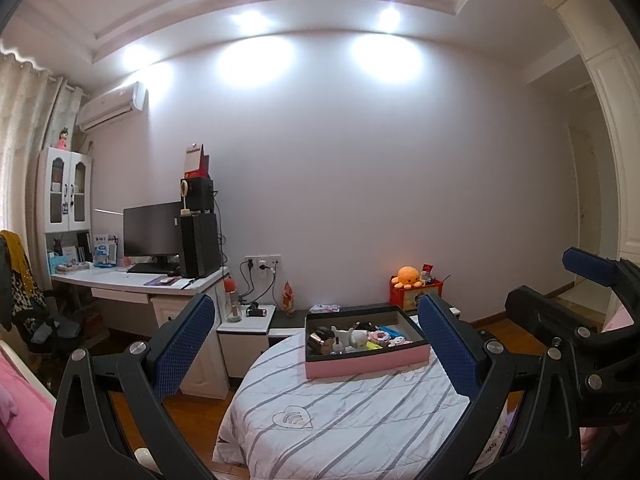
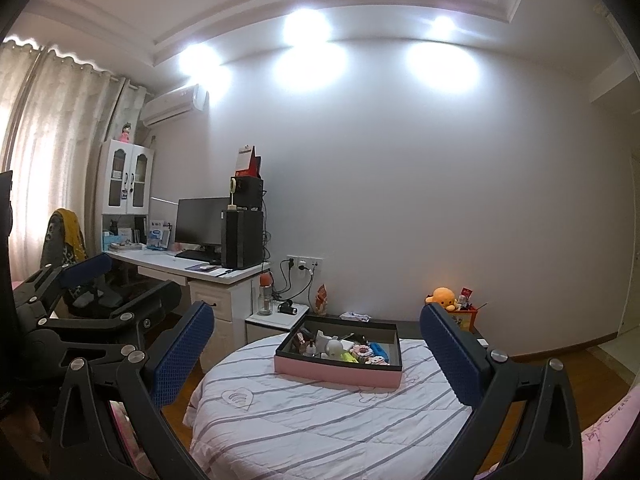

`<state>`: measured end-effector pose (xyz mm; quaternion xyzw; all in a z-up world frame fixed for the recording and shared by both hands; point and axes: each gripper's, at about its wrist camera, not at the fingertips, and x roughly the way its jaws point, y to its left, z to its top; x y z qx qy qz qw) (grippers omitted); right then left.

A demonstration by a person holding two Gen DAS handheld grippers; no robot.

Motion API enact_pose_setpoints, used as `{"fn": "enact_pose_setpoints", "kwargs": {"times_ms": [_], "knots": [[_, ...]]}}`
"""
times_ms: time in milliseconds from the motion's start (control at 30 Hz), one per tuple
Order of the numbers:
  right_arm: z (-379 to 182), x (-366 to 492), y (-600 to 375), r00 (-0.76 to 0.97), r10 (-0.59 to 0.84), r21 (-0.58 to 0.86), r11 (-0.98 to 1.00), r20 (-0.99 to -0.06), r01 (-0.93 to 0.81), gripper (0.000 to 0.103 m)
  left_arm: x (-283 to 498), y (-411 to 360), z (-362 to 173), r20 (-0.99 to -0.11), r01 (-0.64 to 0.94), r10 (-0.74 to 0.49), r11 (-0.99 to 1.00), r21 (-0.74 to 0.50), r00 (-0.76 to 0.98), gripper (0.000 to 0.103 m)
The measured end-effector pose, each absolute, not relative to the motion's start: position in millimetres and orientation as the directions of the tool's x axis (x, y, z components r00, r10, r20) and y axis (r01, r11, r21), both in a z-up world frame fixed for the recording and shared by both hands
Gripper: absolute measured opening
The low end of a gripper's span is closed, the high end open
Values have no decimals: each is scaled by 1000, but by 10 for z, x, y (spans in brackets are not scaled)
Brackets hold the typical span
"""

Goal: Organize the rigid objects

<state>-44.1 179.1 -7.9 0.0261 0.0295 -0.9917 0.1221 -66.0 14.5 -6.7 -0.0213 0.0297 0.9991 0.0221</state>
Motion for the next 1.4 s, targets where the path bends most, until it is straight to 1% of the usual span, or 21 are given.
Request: {"fn": "enact_pose_setpoints", "kwargs": {"times_ms": [300, 433, 633, 733, 867, 967, 1167, 1400], "knots": [[-24, -753, 1770, -966, -254, -55, -965, -49, 257, 103, -1000, 141, 16, -39, -12, 10, -998, 55, -999, 103], [-1, -972, 1757, -964, -255, -63, -964, -70, 260, 103, -1251, 149, 48, -71, -4, 0, -998, 56, -997, 103], [115, -1212, 1786, -955, -282, -42, -957, -87, 287, 103, -1465, 149, 199, -70, 11, -15, -998, 55, -997, 103], [191, -1286, 1774, -956, -285, -47, -956, -72, 288, 103, -1556, 139, 289, -57, 20, -23, -998, 53, -998, 103], [241, -1413, 1757, -957, -279, -54, -957, -72, 283, 103, -1707, 144, 324, -67, 30, -34, -998, 56, -997, 103], [237, -1506, 1757, -961, -264, -56, -962, -83, 269, 103, -1825, 156, 325, -90, 22, -28, -998, 63, -996, 103], [283, -1686, 1805, -957, -269, -30, -961, -110, 274, 103, -2001, 200, 370, -104, 5, -13, -997, 75, -995, 103], [296, -1791, 1836, -960, -245, -41, -967, -138, 253, 103, -2146, 256, 344, -137, -20, 10, -997, 72, -990, 103]]}}
